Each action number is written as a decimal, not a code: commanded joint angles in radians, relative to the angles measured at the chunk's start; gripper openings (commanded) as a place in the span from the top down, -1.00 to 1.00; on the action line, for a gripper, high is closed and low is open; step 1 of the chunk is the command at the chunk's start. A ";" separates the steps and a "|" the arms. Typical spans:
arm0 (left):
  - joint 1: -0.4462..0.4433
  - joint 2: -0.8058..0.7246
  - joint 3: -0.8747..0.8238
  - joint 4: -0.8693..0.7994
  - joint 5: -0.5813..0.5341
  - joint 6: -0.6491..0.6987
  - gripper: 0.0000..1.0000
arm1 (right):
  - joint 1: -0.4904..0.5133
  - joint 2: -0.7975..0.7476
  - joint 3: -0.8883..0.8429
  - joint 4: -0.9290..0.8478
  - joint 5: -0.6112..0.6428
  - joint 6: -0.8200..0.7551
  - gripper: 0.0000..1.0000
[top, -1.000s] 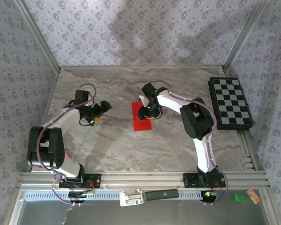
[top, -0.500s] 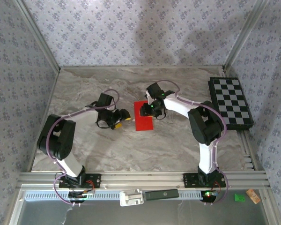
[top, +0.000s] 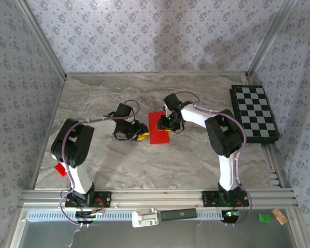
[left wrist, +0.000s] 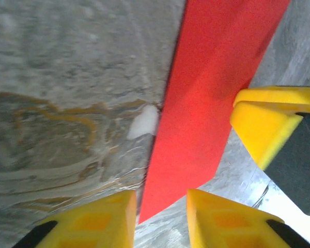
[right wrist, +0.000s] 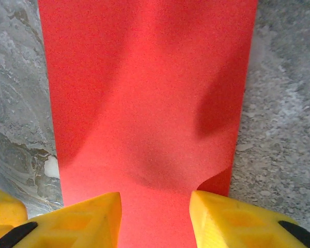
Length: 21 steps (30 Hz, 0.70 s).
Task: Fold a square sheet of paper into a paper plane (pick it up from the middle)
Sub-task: Third fold the triangle at the center of the table.
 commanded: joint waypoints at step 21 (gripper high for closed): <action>-0.024 0.131 0.122 -0.073 0.068 0.037 0.51 | -0.049 0.064 -0.055 -0.003 -0.070 0.038 0.20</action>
